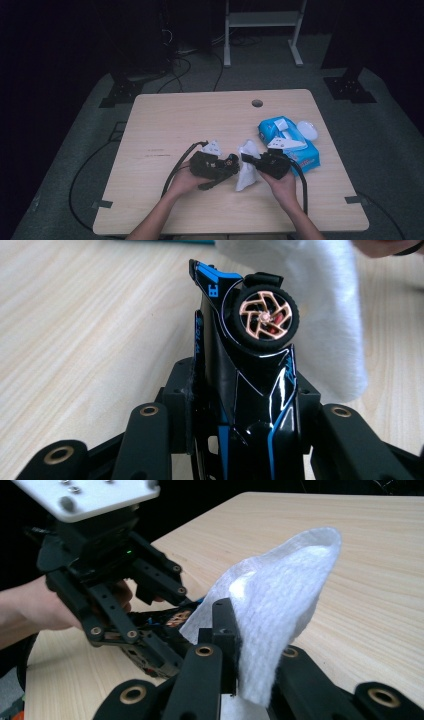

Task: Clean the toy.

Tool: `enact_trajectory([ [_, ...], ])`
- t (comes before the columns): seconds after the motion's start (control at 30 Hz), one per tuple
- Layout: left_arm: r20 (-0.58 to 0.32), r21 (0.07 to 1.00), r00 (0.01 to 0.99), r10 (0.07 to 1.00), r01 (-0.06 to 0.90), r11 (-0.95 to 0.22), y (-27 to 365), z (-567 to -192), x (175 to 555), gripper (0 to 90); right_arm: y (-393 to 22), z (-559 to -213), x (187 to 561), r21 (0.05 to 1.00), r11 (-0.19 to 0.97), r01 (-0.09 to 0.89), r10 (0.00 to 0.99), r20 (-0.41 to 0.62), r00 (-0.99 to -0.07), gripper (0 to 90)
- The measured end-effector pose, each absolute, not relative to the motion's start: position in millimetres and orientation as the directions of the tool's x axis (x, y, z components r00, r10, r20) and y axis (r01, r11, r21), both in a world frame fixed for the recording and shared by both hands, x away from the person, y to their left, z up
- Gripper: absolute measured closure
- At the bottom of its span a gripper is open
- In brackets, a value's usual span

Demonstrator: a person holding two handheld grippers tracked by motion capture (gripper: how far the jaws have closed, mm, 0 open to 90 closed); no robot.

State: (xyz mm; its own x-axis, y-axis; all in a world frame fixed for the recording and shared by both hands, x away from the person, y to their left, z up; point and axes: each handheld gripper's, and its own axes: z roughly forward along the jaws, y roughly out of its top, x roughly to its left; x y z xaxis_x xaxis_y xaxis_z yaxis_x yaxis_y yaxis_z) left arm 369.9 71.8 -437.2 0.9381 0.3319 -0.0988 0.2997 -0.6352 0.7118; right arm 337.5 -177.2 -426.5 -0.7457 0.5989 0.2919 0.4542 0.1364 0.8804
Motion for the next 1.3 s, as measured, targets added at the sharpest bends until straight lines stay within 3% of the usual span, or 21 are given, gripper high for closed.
enact_trajectory([
  [0.57, -0.093, 0.625, 0.935, 0.341, 0.321, -0.712, 58.5, -444.0, 372.8, 56.7, -170.1, -430.4, 337.7, 0.872, 0.165, 0.461, 0.586, 0.289, -0.757, 86.1],
  [0.97, -0.123, 0.687, 0.936, 0.328, 0.319, -0.653, 75.6, -431.9, 363.0, 51.4, -160.3, -434.5, 337.8, 0.852, 0.205, 0.483, 0.569, 0.298, -0.766, 86.0],
  [1.3, -0.219, 0.748, 0.906, 0.364, 0.395, -0.533, 114.8, -419.7, 366.9, 49.0, -150.5, -437.6, 340.3, 0.833, 0.246, 0.495, 0.552, 0.299, -0.778, 85.9],
])
